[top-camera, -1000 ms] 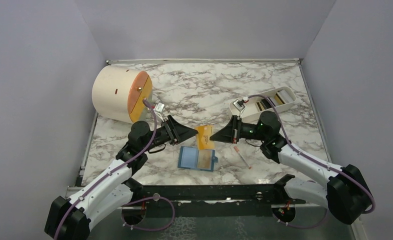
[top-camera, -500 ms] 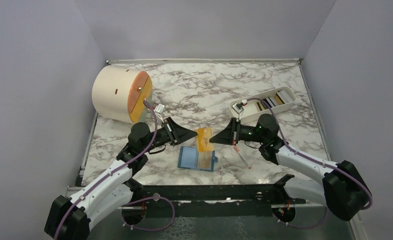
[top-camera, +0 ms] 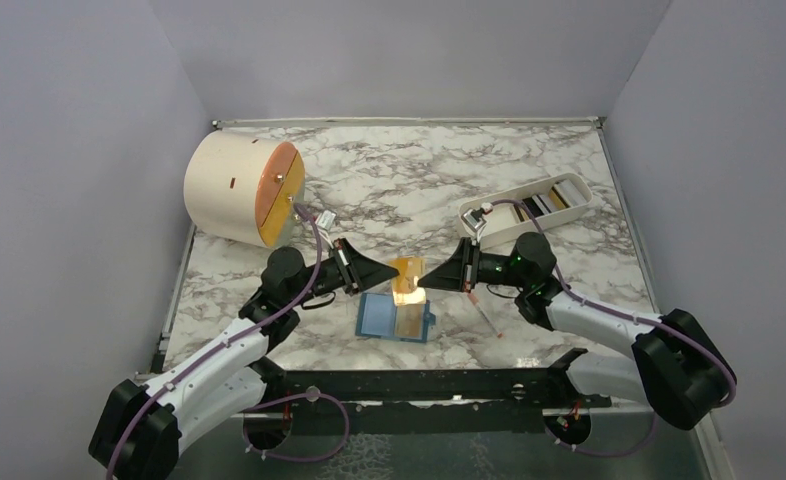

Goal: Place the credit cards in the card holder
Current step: Pick up the credit card from the storage box.

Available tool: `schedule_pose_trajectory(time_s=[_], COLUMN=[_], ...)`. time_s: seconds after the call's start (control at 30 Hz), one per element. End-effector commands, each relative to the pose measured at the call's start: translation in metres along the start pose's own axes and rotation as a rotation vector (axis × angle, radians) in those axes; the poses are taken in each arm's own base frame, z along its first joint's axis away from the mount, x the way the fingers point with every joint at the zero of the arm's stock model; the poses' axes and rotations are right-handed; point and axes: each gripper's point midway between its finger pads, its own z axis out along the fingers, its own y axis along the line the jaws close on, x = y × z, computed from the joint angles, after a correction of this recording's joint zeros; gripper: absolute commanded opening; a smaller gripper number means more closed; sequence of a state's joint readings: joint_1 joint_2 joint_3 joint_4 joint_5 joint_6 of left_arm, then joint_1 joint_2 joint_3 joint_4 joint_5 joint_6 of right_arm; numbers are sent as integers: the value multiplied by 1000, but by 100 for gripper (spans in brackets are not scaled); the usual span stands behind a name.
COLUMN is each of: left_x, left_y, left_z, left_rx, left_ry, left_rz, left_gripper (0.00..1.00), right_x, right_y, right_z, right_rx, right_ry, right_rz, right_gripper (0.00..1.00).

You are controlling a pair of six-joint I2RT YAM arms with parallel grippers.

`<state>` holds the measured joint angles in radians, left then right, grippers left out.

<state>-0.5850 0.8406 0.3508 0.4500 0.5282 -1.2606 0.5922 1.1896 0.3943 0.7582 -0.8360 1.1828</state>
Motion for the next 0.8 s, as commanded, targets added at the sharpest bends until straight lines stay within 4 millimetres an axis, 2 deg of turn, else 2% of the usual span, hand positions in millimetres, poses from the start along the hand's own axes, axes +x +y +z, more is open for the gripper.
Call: schedule_pose_trajectory(time_s=[0.0, 0.17, 0.37, 0.53, 0.77], left_x=[1, -2, -2, -4, -5], left_y=[-5, -1, 5, 2, -2], left_z=[-1, -2, 1, 1, 1], left_rx=[37, 31, 9, 11, 18], left_ry=[-8, -36, -29, -30, -30], left_rz=[27, 51, 57, 76, 99], left_gripper=[0, 0, 0, 0, 0], right_x=[1, -5, -14, -22, -20], right_y=[11, -4, 2, 3, 15], right_z=[0, -4, -10, -16, -17], right_rx=[-38, 99, 143, 194, 165], right_ry=[9, -31, -82, -128, -111], right_rz=[-60, -65, -108, -136, -153], right_gripper=[1, 1, 1, 1, 1])
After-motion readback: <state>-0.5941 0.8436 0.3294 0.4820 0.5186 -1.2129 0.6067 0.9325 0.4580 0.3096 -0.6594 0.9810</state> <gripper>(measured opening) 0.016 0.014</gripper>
